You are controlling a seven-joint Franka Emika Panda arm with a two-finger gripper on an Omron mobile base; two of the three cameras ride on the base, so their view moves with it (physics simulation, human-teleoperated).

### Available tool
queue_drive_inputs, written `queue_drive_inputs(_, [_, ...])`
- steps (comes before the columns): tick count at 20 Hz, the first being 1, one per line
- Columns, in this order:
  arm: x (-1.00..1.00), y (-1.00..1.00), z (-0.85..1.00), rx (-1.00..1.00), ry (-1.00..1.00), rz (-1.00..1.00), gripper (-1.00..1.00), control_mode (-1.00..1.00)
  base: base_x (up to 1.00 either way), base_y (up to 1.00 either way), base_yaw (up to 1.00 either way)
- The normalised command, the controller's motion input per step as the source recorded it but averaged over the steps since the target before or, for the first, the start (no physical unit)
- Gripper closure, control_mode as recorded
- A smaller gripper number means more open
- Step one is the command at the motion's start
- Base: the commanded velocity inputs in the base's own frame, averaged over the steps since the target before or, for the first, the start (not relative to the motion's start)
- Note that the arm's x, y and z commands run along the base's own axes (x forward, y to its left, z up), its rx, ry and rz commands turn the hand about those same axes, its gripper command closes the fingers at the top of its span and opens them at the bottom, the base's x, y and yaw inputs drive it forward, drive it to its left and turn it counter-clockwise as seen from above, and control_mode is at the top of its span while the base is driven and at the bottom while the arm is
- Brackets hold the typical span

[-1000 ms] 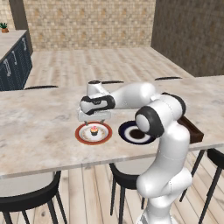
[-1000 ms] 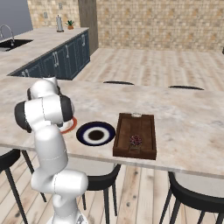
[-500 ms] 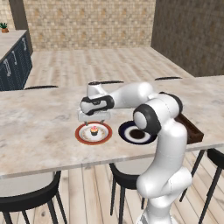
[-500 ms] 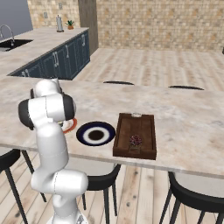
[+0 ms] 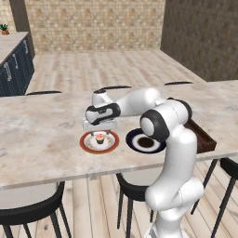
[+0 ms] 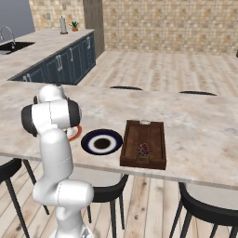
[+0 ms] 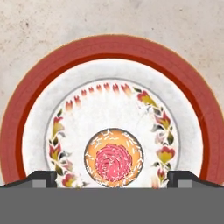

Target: Move the dessert items from the plates to the tray.

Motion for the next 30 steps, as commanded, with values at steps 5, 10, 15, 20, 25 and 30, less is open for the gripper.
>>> queue_drive_inputs(5, [0.00,0.00,-0.19,0.00,0.00,0.00,-1.00,-1.00,0.00,0.00,0.00])
queue_drive_inputs(10, [0.00,0.00,-0.14,0.00,0.00,0.00,-1.00,-1.00,0.00,0.00,0.00])
queue_drive_inputs(15, [0.00,0.00,-0.13,0.00,0.00,0.00,-1.00,-1.00,0.00,0.00,0.00])
queue_drive_inputs(20, [0.02,0.00,-0.09,0.00,0.00,0.00,-1.00,-1.00,0.00,0.00,0.00])
queue_drive_inputs(25, [0.05,0.00,-0.11,0.00,0.00,0.00,1.00,-1.00,0.00,0.00,0.00])
queue_drive_inputs(30, [0.03,0.00,-0.06,0.00,0.00,0.00,1.00,-1.00,0.00,0.00,0.00])
